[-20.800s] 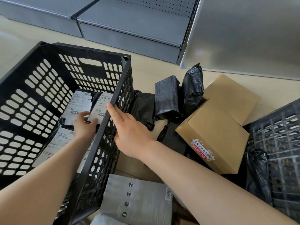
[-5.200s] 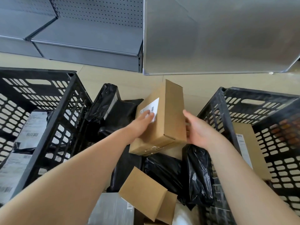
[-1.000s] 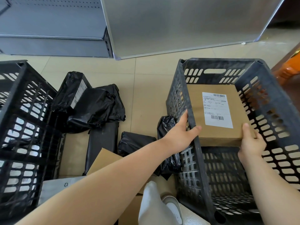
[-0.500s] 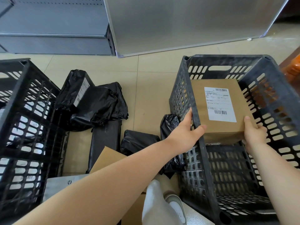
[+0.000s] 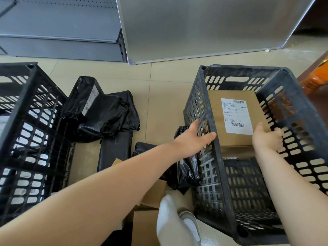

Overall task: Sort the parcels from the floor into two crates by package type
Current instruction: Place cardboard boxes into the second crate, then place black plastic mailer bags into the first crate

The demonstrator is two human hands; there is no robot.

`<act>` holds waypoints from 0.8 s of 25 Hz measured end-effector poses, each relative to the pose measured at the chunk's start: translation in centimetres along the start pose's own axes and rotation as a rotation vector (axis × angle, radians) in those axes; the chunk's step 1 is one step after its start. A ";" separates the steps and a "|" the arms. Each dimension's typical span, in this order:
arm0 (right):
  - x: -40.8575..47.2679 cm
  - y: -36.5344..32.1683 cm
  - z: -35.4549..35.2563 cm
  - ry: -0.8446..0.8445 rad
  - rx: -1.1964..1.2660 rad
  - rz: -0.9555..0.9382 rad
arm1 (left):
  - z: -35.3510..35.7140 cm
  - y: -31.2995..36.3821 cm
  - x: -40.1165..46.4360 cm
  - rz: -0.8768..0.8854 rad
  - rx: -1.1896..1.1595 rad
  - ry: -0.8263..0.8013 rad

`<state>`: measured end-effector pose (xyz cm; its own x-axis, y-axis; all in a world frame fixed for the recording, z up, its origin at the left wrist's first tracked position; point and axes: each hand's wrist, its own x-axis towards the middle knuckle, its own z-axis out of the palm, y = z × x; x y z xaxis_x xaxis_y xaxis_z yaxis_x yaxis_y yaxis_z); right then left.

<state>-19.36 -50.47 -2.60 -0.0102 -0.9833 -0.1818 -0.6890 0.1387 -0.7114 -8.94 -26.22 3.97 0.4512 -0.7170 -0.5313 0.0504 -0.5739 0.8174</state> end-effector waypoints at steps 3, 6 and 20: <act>-0.8 -1.5 0.4 -0.002 0.008 -0.027 | -2.7 -0.6 -0.3 -0.044 0.043 0.083; -2.8 -3.9 0.2 -0.062 0.033 -0.078 | -5.9 -0.8 -1.0 -0.064 0.103 0.152; -19.2 -15.1 6.1 -0.432 0.225 -0.605 | -20.8 -8.8 -7.0 -0.252 0.261 0.438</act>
<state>-4.38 -33.00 7.50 0.6362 -0.7686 0.0662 -0.3207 -0.3416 -0.8834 6.05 -7.91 5.10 0.7839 -0.3466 -0.5152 0.0074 -0.8244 0.5660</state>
